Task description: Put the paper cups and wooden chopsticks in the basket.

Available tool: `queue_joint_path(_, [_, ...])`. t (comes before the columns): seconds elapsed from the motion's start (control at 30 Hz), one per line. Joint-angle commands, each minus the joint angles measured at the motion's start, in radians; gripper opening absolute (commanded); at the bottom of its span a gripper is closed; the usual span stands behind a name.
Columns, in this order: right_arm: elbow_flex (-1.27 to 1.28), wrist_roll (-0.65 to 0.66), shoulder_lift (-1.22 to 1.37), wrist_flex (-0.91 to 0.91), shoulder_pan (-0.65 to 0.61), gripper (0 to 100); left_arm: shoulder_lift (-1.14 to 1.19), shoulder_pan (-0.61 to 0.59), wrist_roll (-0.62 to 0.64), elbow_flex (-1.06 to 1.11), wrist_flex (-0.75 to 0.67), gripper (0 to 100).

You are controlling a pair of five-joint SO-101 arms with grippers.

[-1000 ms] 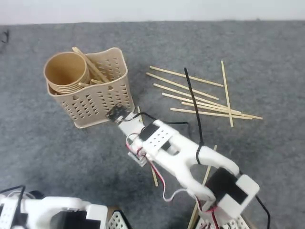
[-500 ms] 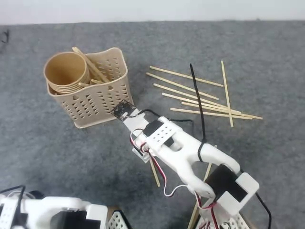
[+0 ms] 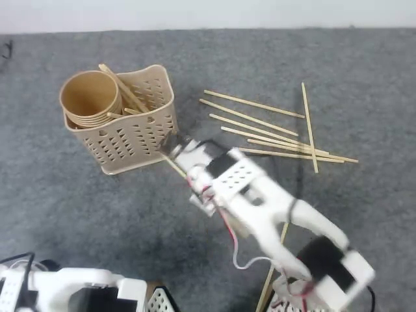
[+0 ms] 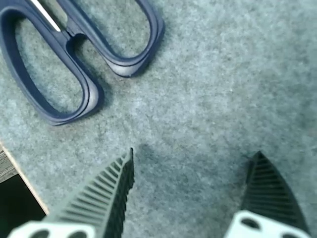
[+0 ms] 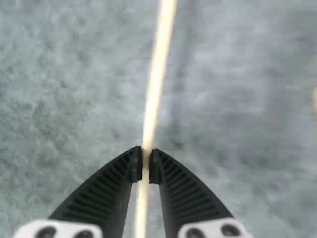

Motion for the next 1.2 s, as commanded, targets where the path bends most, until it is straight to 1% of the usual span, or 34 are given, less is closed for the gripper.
queue_joint_path(0.0, [-0.058, -0.026, -0.189, 0.012, 0.099, 0.7, -0.023, 0.014, -0.009, 0.001, -0.012, 35])
queue_joint_path(0.13, [-0.063, -0.037, -0.329, 0.012, 0.147, 0.7, -0.023, 0.014, -0.009, 0.001, -0.012, 35])
queue_joint_path(0.4, [-0.086, -0.032, -0.604, 0.027, 0.145, 0.6, -0.023, 0.014, -0.009, 0.001, -0.012, 35])
queue_joint_path(0.53, [-0.031, 0.051, -0.650, 0.082, 0.147, 0.6, -0.023, 0.014, -0.009, 0.001, -0.012, 35])
queue_joint_path(0.63, [0.077, 0.061, -0.602, 0.073, 0.157, 0.7, -0.023, 0.014, -0.009, 0.001, -0.012, 35])
queue_joint_path(0.73, [0.152, 0.063, -0.492, 0.031, 0.139, 1.6, -0.023, 0.014, -0.009, 0.001, -0.012, 35])
queue_joint_path(0.87, [0.135, 0.055, -0.335, -0.013, 0.096, 12.5, -0.023, 0.014, -0.009, 0.001, -0.012, 35])
queue_joint_path(0.9, [0.121, 0.054, -0.298, -0.021, 0.079, 13.6, -0.023, 0.014, -0.009, 0.001, -0.012, 35])
queue_joint_path(1.03, [0.078, 0.054, -0.185, -0.067, 0.002, 10.7, -0.023, 0.014, -0.009, 0.001, -0.012, 35])
queue_joint_path(1.1, [0.077, 0.044, -0.130, -0.105, -0.013, 10.2, -0.023, 0.014, -0.009, 0.001, -0.012, 35])
queue_joint_path(1.17, [0.077, -0.009, -0.064, -0.151, -0.010, 10.2, -0.023, 0.014, -0.009, 0.001, -0.012, 35])
